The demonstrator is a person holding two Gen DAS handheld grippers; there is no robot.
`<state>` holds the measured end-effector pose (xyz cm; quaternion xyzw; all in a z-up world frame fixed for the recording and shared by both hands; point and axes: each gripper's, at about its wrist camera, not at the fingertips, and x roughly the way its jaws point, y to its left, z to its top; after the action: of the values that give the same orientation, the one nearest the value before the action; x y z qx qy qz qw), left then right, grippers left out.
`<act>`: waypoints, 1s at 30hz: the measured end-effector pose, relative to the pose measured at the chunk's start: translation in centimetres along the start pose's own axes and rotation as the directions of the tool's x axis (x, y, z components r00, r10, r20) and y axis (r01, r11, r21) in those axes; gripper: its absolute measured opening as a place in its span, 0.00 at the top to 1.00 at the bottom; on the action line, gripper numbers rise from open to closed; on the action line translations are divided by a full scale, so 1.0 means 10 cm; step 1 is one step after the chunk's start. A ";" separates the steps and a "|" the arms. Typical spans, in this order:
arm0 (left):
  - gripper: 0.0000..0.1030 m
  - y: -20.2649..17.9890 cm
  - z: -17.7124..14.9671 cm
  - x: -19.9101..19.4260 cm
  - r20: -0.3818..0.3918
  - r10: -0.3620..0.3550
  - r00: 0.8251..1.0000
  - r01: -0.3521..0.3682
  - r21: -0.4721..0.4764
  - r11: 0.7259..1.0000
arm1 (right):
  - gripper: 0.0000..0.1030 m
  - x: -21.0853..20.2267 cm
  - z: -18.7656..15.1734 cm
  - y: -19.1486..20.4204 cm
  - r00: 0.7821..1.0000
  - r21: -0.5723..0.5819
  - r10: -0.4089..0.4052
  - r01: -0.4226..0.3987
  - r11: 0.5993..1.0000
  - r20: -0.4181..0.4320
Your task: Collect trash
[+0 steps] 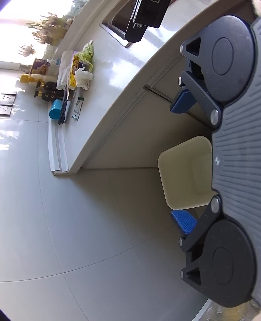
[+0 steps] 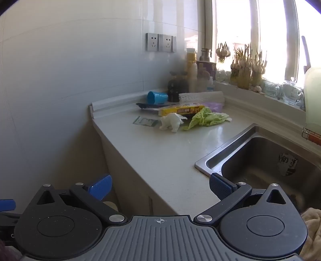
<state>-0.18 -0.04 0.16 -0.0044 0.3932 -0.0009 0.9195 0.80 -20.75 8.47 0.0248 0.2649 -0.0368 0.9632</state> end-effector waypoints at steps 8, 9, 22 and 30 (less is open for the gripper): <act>0.00 -0.01 -0.01 0.00 0.004 -0.002 1.000 0.002 0.000 1.000 | 0.00 0.01 0.00 0.01 1.000 -0.003 0.002 -0.002 1.000 -0.003; 0.01 -0.01 -0.01 0.00 0.004 -0.002 1.000 0.002 0.000 1.000 | 0.00 0.01 0.00 0.02 1.000 -0.004 0.002 -0.002 1.000 -0.003; 0.01 0.00 0.00 0.00 0.003 -0.005 1.000 0.005 -0.005 1.000 | 0.00 0.00 -0.01 0.04 1.000 -0.024 0.019 -0.019 1.000 -0.005; 0.01 0.00 0.00 0.00 0.003 -0.005 1.000 0.005 -0.006 1.000 | 0.00 0.01 0.01 0.05 1.000 -0.028 0.018 -0.018 0.999 -0.008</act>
<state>-0.25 -0.04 0.16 -0.0083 0.3916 -0.0020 0.9201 1.00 -20.27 8.55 0.0138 0.2689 -0.0242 0.9628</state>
